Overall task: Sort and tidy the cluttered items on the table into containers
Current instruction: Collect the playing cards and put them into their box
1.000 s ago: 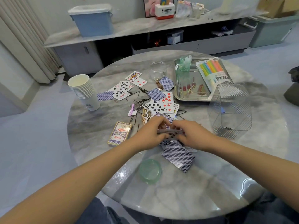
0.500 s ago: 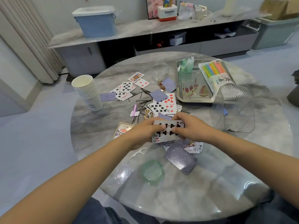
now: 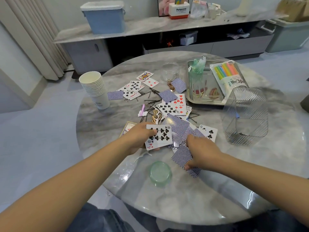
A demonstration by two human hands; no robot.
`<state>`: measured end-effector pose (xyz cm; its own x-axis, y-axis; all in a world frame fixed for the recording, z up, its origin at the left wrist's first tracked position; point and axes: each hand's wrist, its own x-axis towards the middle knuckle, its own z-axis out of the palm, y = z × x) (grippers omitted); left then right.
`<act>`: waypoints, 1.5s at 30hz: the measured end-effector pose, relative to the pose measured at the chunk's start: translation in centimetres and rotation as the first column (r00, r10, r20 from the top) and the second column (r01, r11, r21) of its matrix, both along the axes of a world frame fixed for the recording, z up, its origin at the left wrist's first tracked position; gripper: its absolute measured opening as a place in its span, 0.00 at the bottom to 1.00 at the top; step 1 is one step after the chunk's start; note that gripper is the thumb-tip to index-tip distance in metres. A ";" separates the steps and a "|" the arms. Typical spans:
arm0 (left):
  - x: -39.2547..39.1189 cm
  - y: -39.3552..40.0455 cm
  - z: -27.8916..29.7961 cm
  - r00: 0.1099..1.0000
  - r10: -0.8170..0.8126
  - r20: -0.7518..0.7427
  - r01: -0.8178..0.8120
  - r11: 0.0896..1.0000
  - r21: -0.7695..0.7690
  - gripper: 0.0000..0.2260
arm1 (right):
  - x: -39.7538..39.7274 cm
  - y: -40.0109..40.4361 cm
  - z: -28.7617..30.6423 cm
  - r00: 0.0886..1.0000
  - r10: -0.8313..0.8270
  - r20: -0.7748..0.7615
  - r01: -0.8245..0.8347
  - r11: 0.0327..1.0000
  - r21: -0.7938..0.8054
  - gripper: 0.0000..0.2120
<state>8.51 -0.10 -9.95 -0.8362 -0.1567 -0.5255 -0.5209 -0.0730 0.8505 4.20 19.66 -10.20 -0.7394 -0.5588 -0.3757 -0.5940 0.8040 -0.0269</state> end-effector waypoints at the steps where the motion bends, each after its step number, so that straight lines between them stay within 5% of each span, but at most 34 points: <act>1: 0.1 0.0 0.1 1.000 0.002 0.004 -0.002 1.000 -0.003 0.10 | 0.1 0.0 0.0 1.000 -0.019 0.009 0.019 1.000 -0.004 0.33; 8: 0.6 -0.3 0.7 0.998 0.056 -0.005 -0.056 0.998 0.011 0.10 | 0.0 0.4 -0.4 1.000 -0.012 -0.022 0.010 0.996 -0.092 0.28; 14: 0.9 -0.3 0.6 0.996 0.078 0.046 -0.081 0.994 0.067 0.11 | -1.6 0.9 0.3 0.965 -0.120 0.231 0.183 0.944 -0.273 0.13; 17: 0.7 -0.1 1.0 0.996 0.047 0.079 -0.054 0.995 0.088 0.13 | -2.4 0.8 2.2 0.985 -0.135 0.106 0.168 0.874 -0.456 0.03; 21: 0.3 0.5 1.4 0.992 0.008 0.122 -0.040 0.965 0.258 0.14 | -1.7 -0.2 2.3 0.979 -0.131 -0.158 0.010 0.802 -0.598 0.12; 25: -0.3 1.0 1.8 0.992 0.011 0.124 -0.061 0.912 0.406 0.18 | -1.8 -1.5 -0.7 0.979 0.201 -0.036 -0.189 0.824 -0.534 0.22; 29: -0.5 0.4 1.0 0.987 0.117 0.115 -0.131 0.983 0.130 0.13 | -3.2 -2.0 -0.3 0.971 0.226 0.080 -0.137 0.796 -0.589 0.19; 32: -0.4 -0.1 1.1 0.982 0.162 0.097 -0.146 0.976 -0.159 0.08 | -4.9 -2.0 -0.8 0.989 0.102 -0.110 -0.141 0.880 -0.453 0.25; 37: -0.4 -0.7 1.3 0.979 0.201 0.034 -0.186 0.950 -0.251 0.09 | -4.8 -2.5 -1.7 0.966 0.234 -0.111 -0.250 0.954 -0.166 0.42; 45: 0.3 -1.8 2.0 0.976 0.217 0.024 -0.201 0.936 -0.290 0.08 | -4.3 -3.4 -1.3 0.967 0.226 -0.116 -0.239 0.964 -0.116 0.34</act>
